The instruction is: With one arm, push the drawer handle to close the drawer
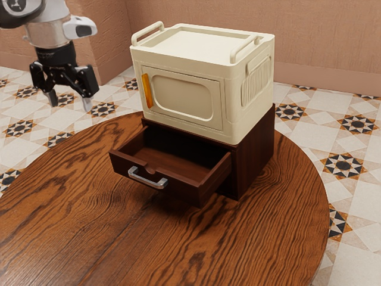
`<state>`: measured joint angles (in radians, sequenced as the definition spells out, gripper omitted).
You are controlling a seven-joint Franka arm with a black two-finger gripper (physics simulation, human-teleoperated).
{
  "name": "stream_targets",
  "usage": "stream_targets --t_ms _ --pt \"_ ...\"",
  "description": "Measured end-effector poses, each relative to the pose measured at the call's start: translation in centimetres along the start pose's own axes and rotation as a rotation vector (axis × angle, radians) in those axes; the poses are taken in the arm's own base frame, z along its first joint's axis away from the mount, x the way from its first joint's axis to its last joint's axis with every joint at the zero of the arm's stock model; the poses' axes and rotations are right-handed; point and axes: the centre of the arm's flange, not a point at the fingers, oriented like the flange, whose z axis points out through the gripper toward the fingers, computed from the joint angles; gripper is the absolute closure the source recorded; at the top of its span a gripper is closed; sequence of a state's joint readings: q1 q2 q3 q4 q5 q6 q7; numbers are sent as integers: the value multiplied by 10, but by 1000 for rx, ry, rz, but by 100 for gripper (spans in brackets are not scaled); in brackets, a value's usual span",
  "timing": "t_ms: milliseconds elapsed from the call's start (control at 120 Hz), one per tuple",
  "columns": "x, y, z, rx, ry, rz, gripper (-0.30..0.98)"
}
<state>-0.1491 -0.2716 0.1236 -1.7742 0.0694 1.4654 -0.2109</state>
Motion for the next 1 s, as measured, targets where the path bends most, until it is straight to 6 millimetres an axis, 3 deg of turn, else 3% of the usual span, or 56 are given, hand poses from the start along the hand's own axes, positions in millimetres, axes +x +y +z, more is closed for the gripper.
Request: stream_targets --t_ms 75,167,267,342,383,483,542,592,792,1000 --pt "-6 2 -3 -4 32 -15 0" --pt "-33 -2 2 -20 56 -30 0" --pt "-52 34 12 -5 89 19 0" --pt "-56 51 53 11 53 38 5" --pt "-52 51 82 16 31 29 15" --pt "-37 56 125 35 11 14 42" --pt "-30 59 165 48 -5 12 52" --pt "-26 63 187 44 5 8 59" --pt "-20 78 239 -1 87 -47 73" --pt "-5 88 255 -37 165 -54 77"
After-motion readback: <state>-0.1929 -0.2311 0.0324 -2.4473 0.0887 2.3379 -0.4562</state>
